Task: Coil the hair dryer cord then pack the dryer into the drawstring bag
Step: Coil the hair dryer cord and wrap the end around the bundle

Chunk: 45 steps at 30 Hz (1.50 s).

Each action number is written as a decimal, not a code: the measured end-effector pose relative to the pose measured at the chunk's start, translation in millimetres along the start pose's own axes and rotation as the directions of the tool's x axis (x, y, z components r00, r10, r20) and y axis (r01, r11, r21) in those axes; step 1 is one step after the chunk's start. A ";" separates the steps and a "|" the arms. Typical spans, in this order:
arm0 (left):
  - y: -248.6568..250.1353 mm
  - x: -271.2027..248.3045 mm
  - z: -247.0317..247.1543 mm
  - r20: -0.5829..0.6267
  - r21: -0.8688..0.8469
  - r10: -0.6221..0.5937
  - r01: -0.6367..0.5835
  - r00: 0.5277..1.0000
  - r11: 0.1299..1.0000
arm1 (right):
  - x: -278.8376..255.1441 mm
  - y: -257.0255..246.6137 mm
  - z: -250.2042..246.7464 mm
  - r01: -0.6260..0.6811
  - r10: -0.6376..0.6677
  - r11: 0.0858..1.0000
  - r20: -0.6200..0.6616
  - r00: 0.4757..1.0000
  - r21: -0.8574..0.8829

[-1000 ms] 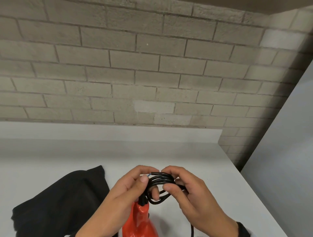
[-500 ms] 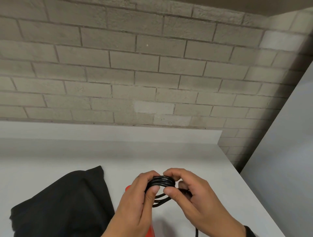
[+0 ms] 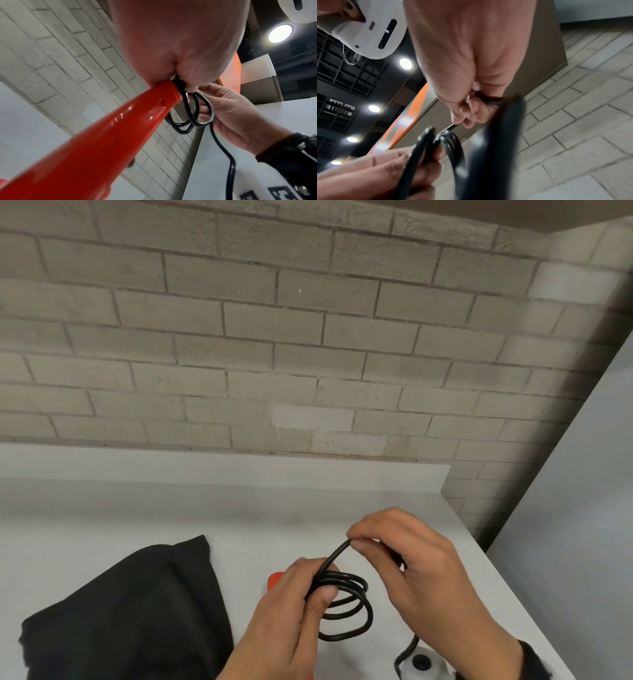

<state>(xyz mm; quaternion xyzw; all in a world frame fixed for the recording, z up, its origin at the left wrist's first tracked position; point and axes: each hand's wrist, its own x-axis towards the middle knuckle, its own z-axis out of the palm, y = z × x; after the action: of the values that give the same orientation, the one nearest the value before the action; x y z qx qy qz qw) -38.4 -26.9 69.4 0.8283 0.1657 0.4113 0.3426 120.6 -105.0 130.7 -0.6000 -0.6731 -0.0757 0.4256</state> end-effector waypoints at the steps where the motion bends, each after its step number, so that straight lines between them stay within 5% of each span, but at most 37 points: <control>1: -0.4 -0.9 -0.1 -0.008 -0.002 -0.010 0.010 1.000 1.000 | -0.3 1.6 4.6 -0.021 0.021 1.000 0.003 1.000 0.007; 10: -6.3 -1.0 -4.0 -0.099 -0.036 -0.042 0.039 0.994 0.999 | -17.0 2.2 20.4 -0.245 0.176 0.926 0.248 0.953 0.287; 19: -6.5 2.7 2.1 -0.121 -0.025 -0.116 0.113 0.986 0.993 | -16.4 4.9 28.5 -0.259 0.207 0.937 0.225 0.952 0.236; 30: -2.1 5.7 0.1 -0.114 -0.073 -0.166 0.158 0.980 0.985 | -14.9 -0.1 22.4 -0.417 0.274 0.793 0.350 0.896 0.445; 33: -0.5 6.2 1.2 -0.130 -0.025 -0.083 0.081 0.988 0.996 | -16.1 0.3 24.7 -0.435 0.274 0.739 0.360 0.892 0.514; 39: -2.0 6.9 2.7 -0.162 -0.020 -0.082 0.080 0.983 0.997 | -25.7 -0.3 41.3 -0.439 0.362 0.661 0.255 0.897 0.608; 42: -2.1 7.7 2.8 -0.182 0.003 -0.076 0.077 0.980 0.997 | -32.9 -1.0 52.6 -0.344 0.350 0.803 0.084 0.933 0.487; 45: -2.9 8.3 3.1 -0.205 -0.010 -0.090 0.090 0.975 0.996 | -36.4 1.8 60.3 -0.086 0.130 0.968 -0.177 0.976 0.237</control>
<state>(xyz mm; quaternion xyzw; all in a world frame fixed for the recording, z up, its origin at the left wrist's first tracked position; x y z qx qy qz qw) -30.9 -21.5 70.7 0.7729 0.2376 0.4786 0.3421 90.1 -94.6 68.1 -0.5732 -0.5995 -0.0321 0.5577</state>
